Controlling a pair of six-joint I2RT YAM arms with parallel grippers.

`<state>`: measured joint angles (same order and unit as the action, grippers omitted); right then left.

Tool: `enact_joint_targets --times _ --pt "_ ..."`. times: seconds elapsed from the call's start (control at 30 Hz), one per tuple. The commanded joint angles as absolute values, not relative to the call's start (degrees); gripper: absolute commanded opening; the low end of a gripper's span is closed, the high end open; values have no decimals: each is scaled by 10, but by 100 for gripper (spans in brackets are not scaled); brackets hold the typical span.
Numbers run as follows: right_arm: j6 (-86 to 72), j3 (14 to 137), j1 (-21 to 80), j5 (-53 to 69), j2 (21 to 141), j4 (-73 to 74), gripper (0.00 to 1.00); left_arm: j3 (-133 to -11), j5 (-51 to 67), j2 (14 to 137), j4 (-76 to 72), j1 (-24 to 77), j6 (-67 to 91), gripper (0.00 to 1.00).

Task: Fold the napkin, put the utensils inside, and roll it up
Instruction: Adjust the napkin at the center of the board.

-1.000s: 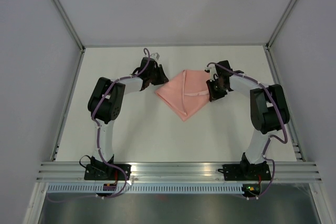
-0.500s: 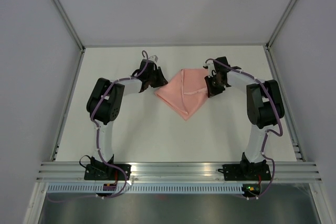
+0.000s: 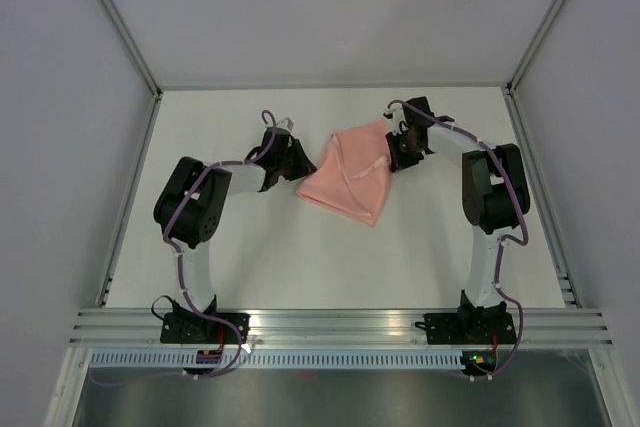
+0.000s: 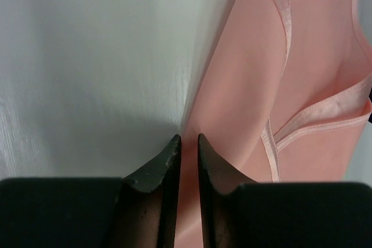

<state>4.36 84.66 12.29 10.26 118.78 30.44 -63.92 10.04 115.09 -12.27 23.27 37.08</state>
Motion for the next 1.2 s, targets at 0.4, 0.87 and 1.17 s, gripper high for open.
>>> enact_joint_targets --times 0.4,0.87,1.17 --pt "47 954 120 132 1271 314 27 -482 32 1064 -165 265 454 22" --pt "27 922 95 80 1223 290 26 -512 -14 1015 -94 253 417 31" --pt "42 893 79 165 1120 306 27 -591 -18 1008 -51 247 373 35"
